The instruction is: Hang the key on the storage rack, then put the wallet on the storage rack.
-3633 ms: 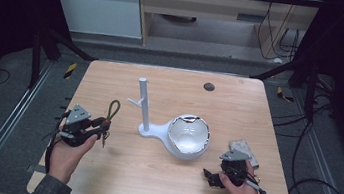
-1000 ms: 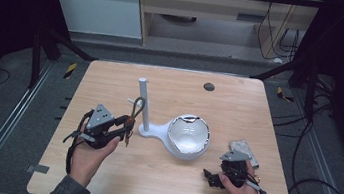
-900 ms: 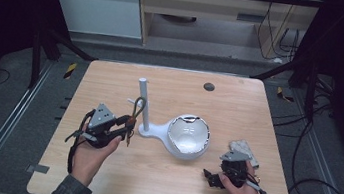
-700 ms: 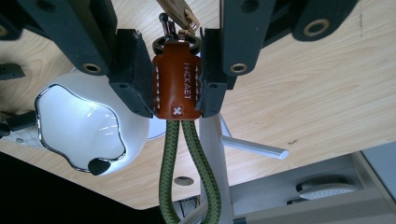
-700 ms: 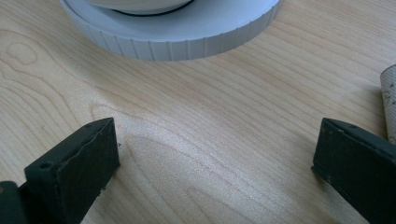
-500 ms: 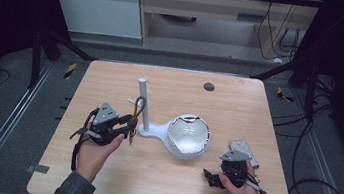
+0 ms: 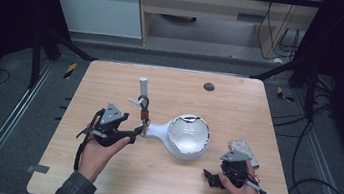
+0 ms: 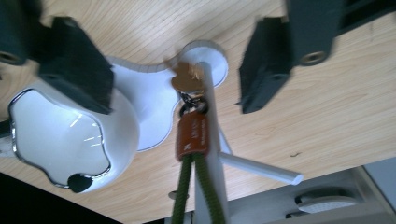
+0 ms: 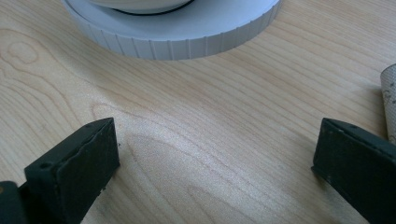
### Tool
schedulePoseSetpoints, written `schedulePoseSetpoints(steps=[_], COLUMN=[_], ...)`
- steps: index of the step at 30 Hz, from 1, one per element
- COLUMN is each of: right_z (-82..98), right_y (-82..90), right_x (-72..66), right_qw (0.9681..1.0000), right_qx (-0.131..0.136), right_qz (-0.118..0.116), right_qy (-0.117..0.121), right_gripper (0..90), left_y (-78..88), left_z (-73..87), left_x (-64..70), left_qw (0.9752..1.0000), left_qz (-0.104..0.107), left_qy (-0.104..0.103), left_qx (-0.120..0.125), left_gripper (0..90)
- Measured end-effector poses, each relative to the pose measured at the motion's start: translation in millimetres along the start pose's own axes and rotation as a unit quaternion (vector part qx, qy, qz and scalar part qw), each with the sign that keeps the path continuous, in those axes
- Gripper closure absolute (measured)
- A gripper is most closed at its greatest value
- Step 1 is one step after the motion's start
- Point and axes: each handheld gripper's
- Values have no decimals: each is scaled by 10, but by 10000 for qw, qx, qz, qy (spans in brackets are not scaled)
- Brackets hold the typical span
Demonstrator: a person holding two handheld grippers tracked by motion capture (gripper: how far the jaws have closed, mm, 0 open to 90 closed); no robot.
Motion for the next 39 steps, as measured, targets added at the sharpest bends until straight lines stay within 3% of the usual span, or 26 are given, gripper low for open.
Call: schedulePoseSetpoints(steps=[2,3,7,13,17,20,23,25,26,29,35,39], right_z=[0,-1,1,-16,-94,-185,-290,-362,-423,-499,-575,-629], right_y=[1,1,0,50,167,275,401,484,564,668,795,865], right_x=[-2,-2,-2,-15,-25,24,107,177,258,346,429,500], right_qw=[10000,10000,10000,9999,9995,9993,9990,9986,9978,9965,9952,9935], right_qx=[-3,-6,2,112,291,239,105,-26,-108,-276,-552,-788], right_qz=[2,3,16,-53,60,244,385,512,654,784,777,764], right_qy=[-11,-15,-21,-10,113,163,213,136,-23,-99,-198,-310], right_gripper=[2,2,2,56,80,84,85,104,109,106,115,93], left_y=[33,53,48,-78,-145,-172,-202,-217,-219,-213,-195,-179], left_z=[66,144,294,583,688,739,790,810,827,829,836,867], left_x=[-21,-58,-170,-500,-640,-657,-644,-638,-640,-631,-625,-658], left_qw=[10000,9999,9995,9978,9966,9950,9945,9938,9934,9936,9942,9942], left_qz=[-10,-40,-178,-372,-408,-483,-438,-458,-493,-470,-398,-369], left_qy=[-12,-25,-22,273,175,-13,-28,-121,-115,-175,-144,0], left_qx=[-59,-161,-267,-483,-688,-879,-949,-1007,-1032,-1012,-987,-1013], left_gripper=[184,114,48,54,56,59,58,58,58,62,61,60])
Point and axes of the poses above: each handheld gripper's, and its own axes: y roughly backward along the jaws, z roughly out of its underside, x roughly to its right, and after that the axes turned 1 degree about x, right-handed
